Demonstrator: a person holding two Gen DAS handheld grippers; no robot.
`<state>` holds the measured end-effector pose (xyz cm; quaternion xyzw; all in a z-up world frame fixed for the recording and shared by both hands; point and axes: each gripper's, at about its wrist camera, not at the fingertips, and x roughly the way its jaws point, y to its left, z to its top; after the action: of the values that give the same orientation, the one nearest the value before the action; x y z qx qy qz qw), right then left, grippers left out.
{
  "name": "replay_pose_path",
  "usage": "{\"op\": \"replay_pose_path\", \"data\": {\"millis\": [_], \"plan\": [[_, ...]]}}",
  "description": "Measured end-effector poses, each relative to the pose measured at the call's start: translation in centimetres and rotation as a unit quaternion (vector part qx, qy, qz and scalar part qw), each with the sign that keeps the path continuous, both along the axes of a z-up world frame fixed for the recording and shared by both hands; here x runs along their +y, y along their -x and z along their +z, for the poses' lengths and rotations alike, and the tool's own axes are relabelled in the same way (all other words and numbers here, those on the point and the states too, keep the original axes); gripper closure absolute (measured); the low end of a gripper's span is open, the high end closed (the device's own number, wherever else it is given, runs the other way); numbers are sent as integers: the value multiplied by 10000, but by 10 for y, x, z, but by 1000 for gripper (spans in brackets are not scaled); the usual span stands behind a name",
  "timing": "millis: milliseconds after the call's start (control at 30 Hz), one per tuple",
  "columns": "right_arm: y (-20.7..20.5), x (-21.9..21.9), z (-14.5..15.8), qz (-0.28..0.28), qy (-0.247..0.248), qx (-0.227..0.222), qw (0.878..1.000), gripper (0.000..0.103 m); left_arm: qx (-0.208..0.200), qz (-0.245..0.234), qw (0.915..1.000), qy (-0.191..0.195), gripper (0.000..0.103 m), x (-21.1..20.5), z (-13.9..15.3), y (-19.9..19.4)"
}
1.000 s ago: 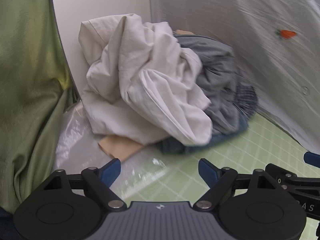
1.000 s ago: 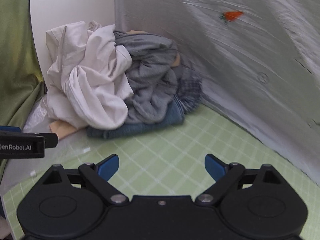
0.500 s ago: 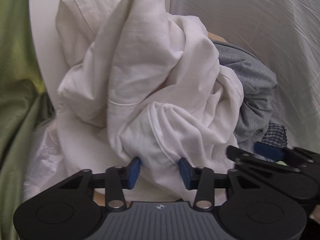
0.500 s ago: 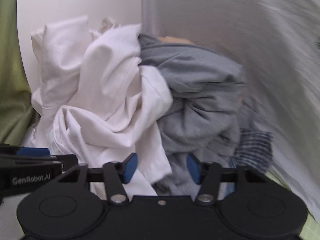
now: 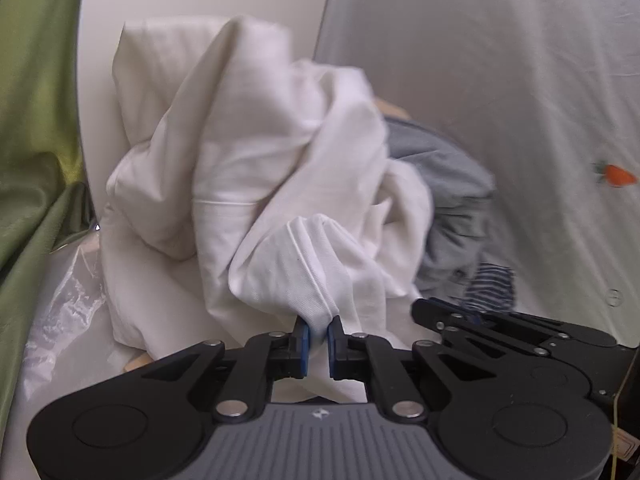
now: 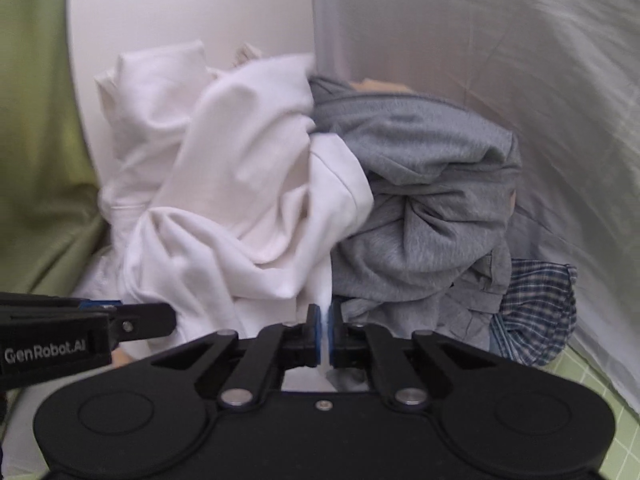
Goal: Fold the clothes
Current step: 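Reach both grippers into the pile and pinch the white shirt, then lift the white shirt from the pile with both grippers and carry it onto the mat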
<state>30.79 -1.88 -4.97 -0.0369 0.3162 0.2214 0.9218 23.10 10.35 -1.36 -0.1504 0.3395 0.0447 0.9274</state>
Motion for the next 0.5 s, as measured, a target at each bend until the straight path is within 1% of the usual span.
{"op": "replay_pose_path", "data": {"millis": [100, 167, 233, 267, 300, 333, 367, 400, 467, 500], "plan": [[27, -17, 14, -51, -62, -263, 9996, 103, -36, -238, 9996, 168, 94, -14, 7, 24], [44, -37, 20, -264, -122, -239, 9993, 103, 41, -350, 9990, 286, 93, -23, 6, 34], [45, -56, 15, -535, -179, 103, 9984, 103, 272, -214, 9989, 324, 90, -27, -3, 34], [44, -64, 10, -680, -157, 281, 9972, 103, 403, -48, 9983, 428, 89, -24, -7, 32], [42, -69, 5, -814, -66, 472, 9955, 100, 486, 88, 9974, 527, 88, -18, -9, 31], [37, -73, -1, -893, -25, 655, 9938, 98, 541, 184, 9966, 602, 84, -12, -9, 30], [35, -77, -4, -929, -67, 714, 9931, 92, 545, 279, 9963, 610, 80, -7, -7, 30], [34, -78, -4, -943, -104, 721, 9929, 72, 506, 353, 9965, 558, 78, -3, -3, 30], [31, -76, -4, -923, -175, 698, 9931, 53, 378, 491, 9970, 465, 58, 8, 7, 33], [29, -73, -2, -884, -215, 669, 9936, 54, 281, 588, 9968, 458, 53, 14, 13, 34]]}}
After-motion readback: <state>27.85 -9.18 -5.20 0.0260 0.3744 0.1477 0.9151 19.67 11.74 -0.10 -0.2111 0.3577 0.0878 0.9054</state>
